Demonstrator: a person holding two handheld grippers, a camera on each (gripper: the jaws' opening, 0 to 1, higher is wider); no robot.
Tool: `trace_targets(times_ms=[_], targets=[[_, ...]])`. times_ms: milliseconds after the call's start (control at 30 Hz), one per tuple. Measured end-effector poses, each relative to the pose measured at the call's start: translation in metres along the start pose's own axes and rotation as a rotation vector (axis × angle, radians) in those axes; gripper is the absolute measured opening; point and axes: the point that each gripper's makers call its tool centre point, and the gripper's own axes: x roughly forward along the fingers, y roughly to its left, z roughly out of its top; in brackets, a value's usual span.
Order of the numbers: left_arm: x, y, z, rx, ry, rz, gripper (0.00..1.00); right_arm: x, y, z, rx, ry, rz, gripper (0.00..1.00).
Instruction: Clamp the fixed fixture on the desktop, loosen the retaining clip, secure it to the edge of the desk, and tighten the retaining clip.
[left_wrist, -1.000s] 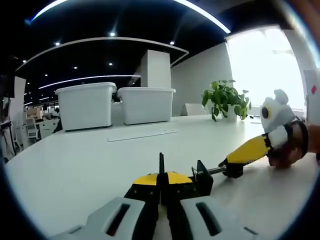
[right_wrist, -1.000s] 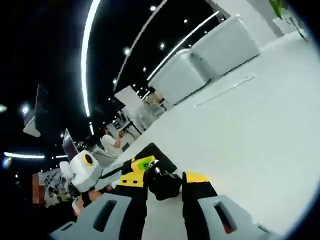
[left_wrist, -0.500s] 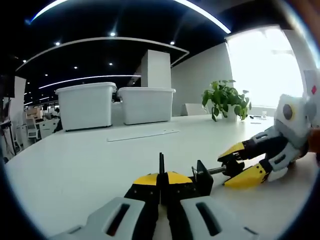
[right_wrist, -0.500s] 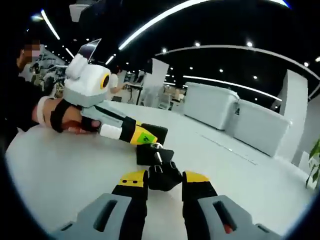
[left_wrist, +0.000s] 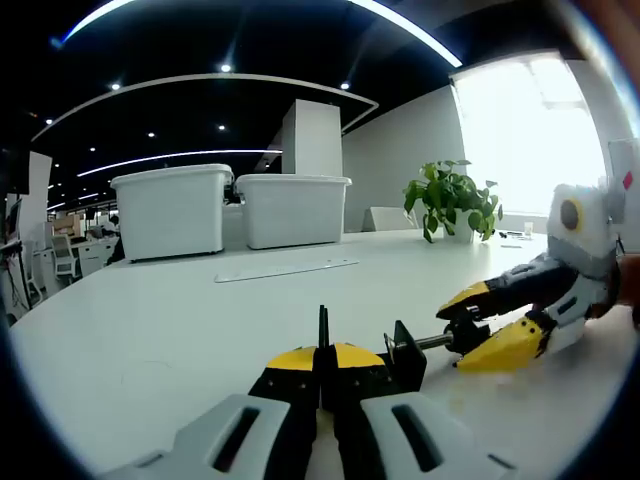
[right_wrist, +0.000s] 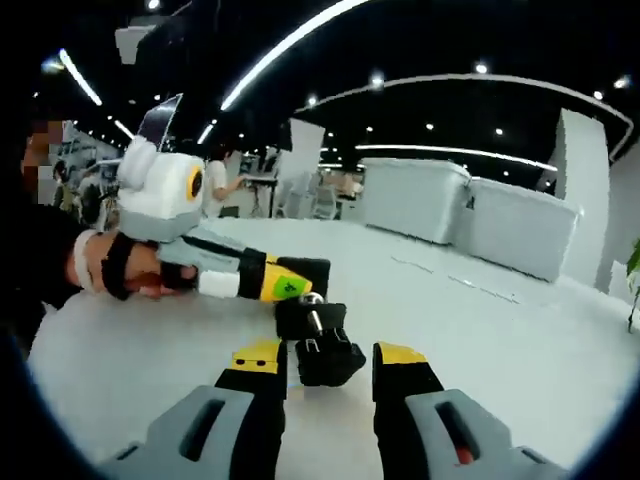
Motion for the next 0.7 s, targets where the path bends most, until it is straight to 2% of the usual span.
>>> trace_targets(times_ms=[100, 233, 267, 333, 433, 467, 700], targets=[[0.000, 0.000, 0.000, 0.000, 0.000, 0.000, 0.04, -0.003, -0.007, 0.007, 0.270, -0.021, 0.011, 0.34], [0.000, 0.000, 0.000, 0.000, 0.000, 0.000, 0.04, -0.002, -0.011, 0.003, 0.535, -0.014, 0.016, 0.33], [0.000, 0.000, 0.000, 0.000, 0.000, 0.000, 0.04, -0.003, -0.008, 0.002, 0.579, -0.013, 0.023, 0.32], [0.000, 0.000, 0.000, 0.000, 0.000, 0.000, 0.04, -0.003, -0.010, -0.002, 0.645, -0.011, 0.022, 0.31], [0.000, 0.000, 0.000, 0.000, 0.000, 0.000, 0.04, -0.001, -0.014, -0.014, 0.692, 0.035, 0.010, 0.26], [0.000, 0.000, 0.000, 0.000, 0.000, 0.000, 0.04, -0.001, -0.012, -0.014, 0.726, 0.040, 0.023, 0.25], [-0.001, -0.001, 0.000, 0.001, 0.000, -0.003, 0.04, 0.001, -0.014, -0.017, 0.753, 0.062, 0.034, 0.25]])
